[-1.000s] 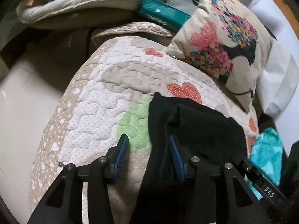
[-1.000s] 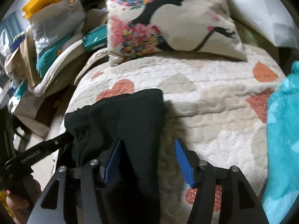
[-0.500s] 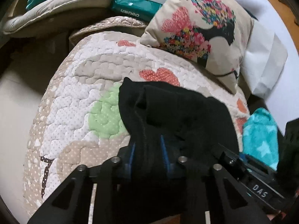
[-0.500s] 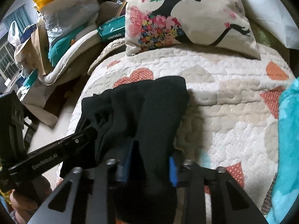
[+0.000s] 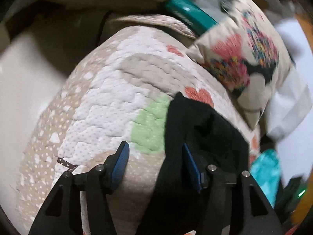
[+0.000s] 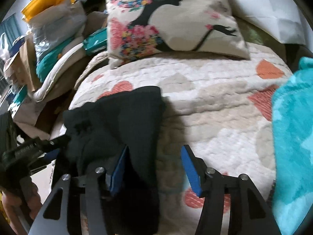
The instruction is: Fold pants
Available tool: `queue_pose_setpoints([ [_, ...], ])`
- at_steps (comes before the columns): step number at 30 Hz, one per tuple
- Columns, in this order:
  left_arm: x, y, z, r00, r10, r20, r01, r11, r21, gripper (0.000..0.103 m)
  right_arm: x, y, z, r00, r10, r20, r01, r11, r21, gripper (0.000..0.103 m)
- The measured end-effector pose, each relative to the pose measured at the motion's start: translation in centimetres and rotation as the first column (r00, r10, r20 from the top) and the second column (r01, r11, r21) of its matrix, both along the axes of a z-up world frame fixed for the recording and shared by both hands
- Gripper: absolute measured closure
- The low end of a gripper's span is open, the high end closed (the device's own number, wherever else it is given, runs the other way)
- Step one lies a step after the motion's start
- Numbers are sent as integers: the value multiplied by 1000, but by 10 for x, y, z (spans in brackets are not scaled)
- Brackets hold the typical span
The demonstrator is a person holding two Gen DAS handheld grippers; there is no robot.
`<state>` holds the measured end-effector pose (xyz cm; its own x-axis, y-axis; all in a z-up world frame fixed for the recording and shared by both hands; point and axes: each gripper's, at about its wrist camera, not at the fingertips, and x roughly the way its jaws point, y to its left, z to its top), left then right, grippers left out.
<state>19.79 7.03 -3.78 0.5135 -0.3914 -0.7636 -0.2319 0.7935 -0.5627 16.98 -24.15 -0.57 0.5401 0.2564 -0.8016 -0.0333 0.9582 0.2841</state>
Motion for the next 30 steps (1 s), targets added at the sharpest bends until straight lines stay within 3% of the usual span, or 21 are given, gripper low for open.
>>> queue_pose_setpoints([
  [2, -1, 5, 2, 1000, 23, -3, -23, 1000, -9, 47, -5, -5, 1, 1000, -17, -2, 17, 1000, 0, 42],
  [5, -7, -3, 21, 998, 28, 59, -36, 990, 133, 47, -17, -5, 9, 999, -36, 10, 36, 999, 8, 41],
  [7, -6, -15, 35, 993, -16, 119, -11, 976, 219, 47, -24, 0, 13, 1000, -22, 19, 22, 1000, 8, 41],
  [10, -1, -37, 43, 986, -96, 138, 39, 929, 369, 43, -35, 14, 12, 1000, 24, 16, -24, 1000, -16, 41],
  [13, 12, -51, 21, 992, -123, 38, 87, 856, 509, 42, -41, 19, 2, 1000, 27, 3, -27, 999, -34, 36],
  [14, 16, -47, 10, 993, -117, -5, 103, 858, 504, 41, -42, 17, -2, 1000, 8, -3, -8, 1000, -24, 34],
  [16, 13, -35, 6, 998, -69, 1, 61, 901, 429, 37, -41, 9, -8, 999, -22, -24, 22, 1000, 19, 30],
  [19, 9, -31, 12, 997, -74, 1, 68, 920, 386, 37, -42, 3, -2, 999, -42, -25, 43, 999, 33, 30],
  [22, -11, -29, 20, 997, -70, 19, 58, 929, 366, 37, -54, 2, 12, 998, -56, 5, 56, 998, -2, 30],
  [25, -31, -33, 25, 996, -87, 26, 72, 935, 348, 37, -73, -1, 18, 997, -72, 6, 72, 997, 42, 30],
  [30, -81, -38, 44, 992, -97, 85, 57, 921, 386, 37, -115, 7, 13, 998, -57, -17, 58, 997, 54, 30],
])
